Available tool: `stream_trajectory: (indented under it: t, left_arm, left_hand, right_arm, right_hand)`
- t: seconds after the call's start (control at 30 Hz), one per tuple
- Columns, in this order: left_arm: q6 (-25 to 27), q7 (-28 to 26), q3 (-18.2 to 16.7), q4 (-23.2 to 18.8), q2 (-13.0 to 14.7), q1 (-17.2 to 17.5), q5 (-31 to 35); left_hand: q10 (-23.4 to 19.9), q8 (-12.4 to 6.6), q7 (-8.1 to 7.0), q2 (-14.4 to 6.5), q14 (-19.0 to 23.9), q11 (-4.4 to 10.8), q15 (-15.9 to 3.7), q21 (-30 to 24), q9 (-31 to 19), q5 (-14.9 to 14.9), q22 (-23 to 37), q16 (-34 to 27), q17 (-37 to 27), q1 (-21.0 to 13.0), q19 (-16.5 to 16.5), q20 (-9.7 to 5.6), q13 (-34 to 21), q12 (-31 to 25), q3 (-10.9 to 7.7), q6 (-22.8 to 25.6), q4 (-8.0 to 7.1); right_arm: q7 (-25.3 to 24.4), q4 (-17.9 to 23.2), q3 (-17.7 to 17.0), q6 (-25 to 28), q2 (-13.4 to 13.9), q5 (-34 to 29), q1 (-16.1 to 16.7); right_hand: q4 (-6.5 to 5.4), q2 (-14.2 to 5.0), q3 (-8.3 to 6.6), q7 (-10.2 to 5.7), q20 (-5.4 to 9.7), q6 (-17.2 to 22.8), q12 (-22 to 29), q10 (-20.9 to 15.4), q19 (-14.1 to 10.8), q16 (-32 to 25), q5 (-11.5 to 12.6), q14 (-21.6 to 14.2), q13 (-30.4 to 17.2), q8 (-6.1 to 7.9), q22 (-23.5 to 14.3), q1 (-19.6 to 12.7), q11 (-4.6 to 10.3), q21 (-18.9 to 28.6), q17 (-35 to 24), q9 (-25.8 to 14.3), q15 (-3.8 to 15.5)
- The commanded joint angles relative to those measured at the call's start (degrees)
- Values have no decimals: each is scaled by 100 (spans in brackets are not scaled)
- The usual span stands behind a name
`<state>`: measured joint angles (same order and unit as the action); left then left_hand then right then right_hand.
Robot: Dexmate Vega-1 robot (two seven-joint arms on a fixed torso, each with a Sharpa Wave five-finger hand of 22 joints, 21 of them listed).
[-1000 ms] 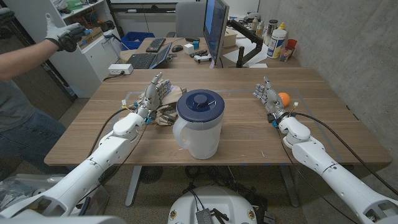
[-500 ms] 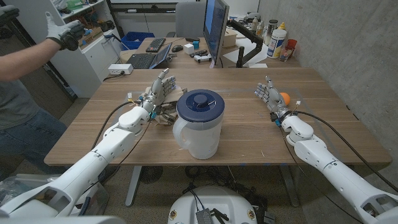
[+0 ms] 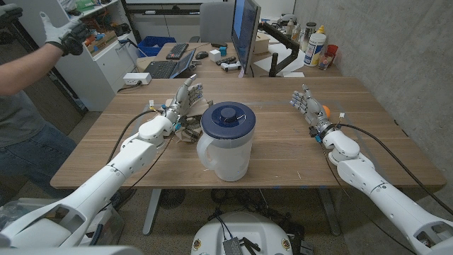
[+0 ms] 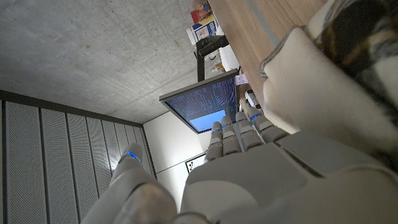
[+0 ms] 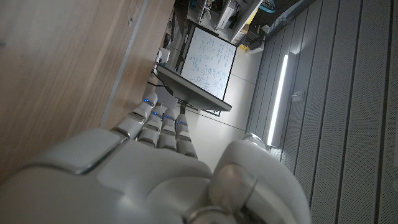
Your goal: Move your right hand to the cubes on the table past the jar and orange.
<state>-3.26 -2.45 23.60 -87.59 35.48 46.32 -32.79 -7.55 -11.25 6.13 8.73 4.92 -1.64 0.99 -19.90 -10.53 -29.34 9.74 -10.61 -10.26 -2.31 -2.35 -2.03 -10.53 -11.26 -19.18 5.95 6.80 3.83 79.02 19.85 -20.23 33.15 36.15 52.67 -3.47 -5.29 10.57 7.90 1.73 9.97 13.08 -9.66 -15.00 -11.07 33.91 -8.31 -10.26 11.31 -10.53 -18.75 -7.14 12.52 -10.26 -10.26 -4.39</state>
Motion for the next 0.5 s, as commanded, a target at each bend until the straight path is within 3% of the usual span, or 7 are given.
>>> stream_trajectory:
  t: [0.03, 0.5]
  left_arm:
    - [108, 39, 57, -10, -16, -141, 42]
    - [287, -44, 89, -206, 53, -153, 120]
  left_hand:
    - [-41, -18, -8, 7, 41, 8, 14, 30, -18, -63, 22, -38, -14, -53, -29, -185, -23, -30, -13, 52, 19]
    - [-47, -28, -10, -20, 48, 4, 21, 65, -20, -100, 23, -40, -14, -94, -43, -182, -24, -32, -9, 80, 35]
  right_arm:
    - [137, 13, 84, -344, 11, -189, 49]
    - [267, -269, 170, -898, -56, -477, -3]
  right_hand:
    - [48, 2, -11, -51, -29, 100, 30, -83, 22, -12, 36, -51, -20, 38, -12, -95, 15, -23, -18, -17, 18]
    - [138, -36, -59, -202, -47, 273, 26, -146, 88, 1, 50, -91, -23, 80, -10, -254, 93, -55, -12, -21, 61]
